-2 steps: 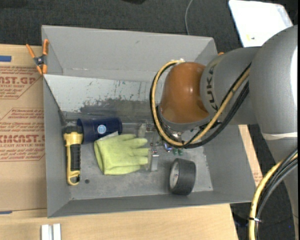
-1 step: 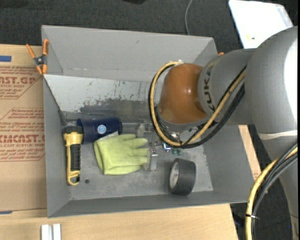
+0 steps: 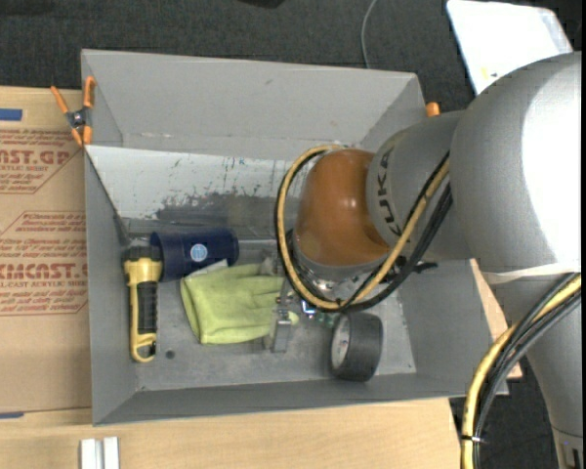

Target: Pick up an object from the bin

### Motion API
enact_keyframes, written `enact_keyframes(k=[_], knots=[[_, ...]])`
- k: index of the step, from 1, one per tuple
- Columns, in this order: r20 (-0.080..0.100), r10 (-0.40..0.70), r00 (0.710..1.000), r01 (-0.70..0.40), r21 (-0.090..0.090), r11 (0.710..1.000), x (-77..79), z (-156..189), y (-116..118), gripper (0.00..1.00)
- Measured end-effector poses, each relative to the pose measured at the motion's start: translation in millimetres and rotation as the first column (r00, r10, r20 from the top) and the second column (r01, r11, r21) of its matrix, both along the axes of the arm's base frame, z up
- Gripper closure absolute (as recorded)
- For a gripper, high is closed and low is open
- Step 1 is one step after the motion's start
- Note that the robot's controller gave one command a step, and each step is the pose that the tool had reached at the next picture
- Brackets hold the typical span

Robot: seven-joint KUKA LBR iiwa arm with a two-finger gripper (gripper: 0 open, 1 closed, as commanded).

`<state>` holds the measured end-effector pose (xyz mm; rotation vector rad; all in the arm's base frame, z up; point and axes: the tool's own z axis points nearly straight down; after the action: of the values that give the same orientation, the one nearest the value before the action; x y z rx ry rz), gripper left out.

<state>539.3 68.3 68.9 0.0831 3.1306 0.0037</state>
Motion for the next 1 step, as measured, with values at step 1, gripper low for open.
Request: enact_keyframes(k=[1], knots=[[0.001,-0.041,0.999,0.041,-0.001,0.999,-20.3,1.0,12.0,1.0]])
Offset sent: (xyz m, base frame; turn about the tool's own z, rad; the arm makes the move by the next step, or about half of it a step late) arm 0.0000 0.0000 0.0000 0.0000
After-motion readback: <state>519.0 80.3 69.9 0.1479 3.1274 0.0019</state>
